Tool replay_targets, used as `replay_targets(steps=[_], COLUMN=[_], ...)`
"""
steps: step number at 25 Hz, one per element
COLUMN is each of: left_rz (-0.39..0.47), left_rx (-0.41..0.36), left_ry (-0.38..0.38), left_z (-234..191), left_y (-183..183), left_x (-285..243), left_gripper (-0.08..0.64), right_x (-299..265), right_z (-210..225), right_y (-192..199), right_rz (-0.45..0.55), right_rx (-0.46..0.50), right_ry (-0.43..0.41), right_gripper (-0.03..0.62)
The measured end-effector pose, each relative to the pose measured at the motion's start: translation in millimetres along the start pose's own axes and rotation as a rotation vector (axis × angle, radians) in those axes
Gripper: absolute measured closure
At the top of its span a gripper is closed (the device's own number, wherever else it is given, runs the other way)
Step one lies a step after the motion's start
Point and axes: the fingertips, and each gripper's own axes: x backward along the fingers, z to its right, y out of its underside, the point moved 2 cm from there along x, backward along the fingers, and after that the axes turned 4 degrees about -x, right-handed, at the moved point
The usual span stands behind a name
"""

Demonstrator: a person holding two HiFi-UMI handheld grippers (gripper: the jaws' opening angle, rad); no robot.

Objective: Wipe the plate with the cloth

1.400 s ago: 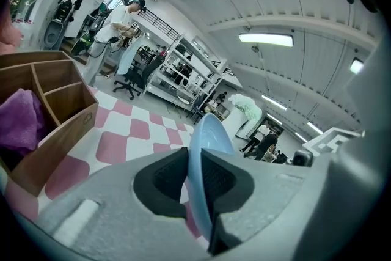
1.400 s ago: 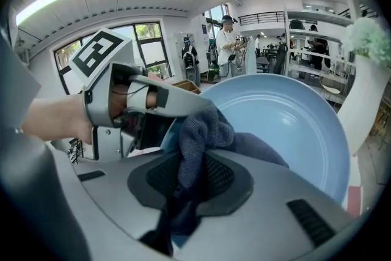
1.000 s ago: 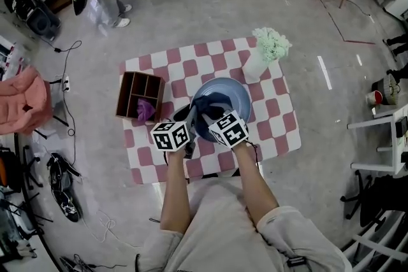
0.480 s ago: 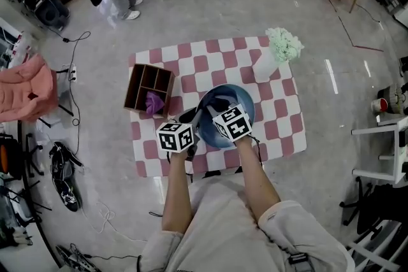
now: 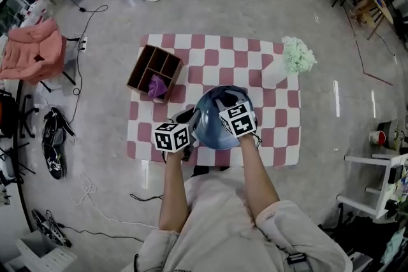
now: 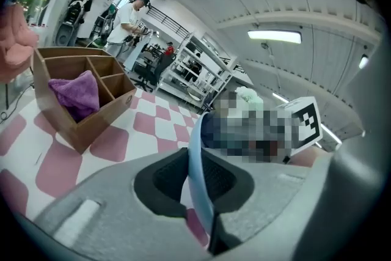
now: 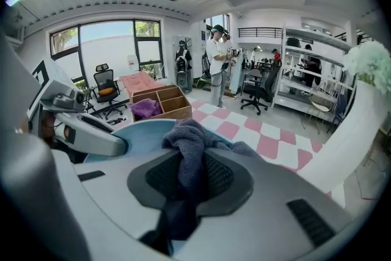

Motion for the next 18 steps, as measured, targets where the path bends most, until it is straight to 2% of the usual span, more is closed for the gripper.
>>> replay_targets(steps=[11,15,18], left_rz=[0.157,0.184,0.176], left_rx=[0.143,0.215,0.282], left_ry=[-0.188,-0.302,-0.387], left_z=[31.5,31.8,29.7], left_y=[17.6,36.6,60.3], left_x=[9.7,3.4,-3.5], left_gripper=[0.520,0.520,0.522], right_x=[47.0,62.3,80.3], right_z=[60.9,71.5,82.7], right_y=[40.0,61.8,74.6], right_rz=[-0.038,-0.049,-0.021], right_rx=[0.010,0.020,0.005], right_ry=[-0.053,-0.070,-0.076], right_gripper=[0.511,0.511,0.511])
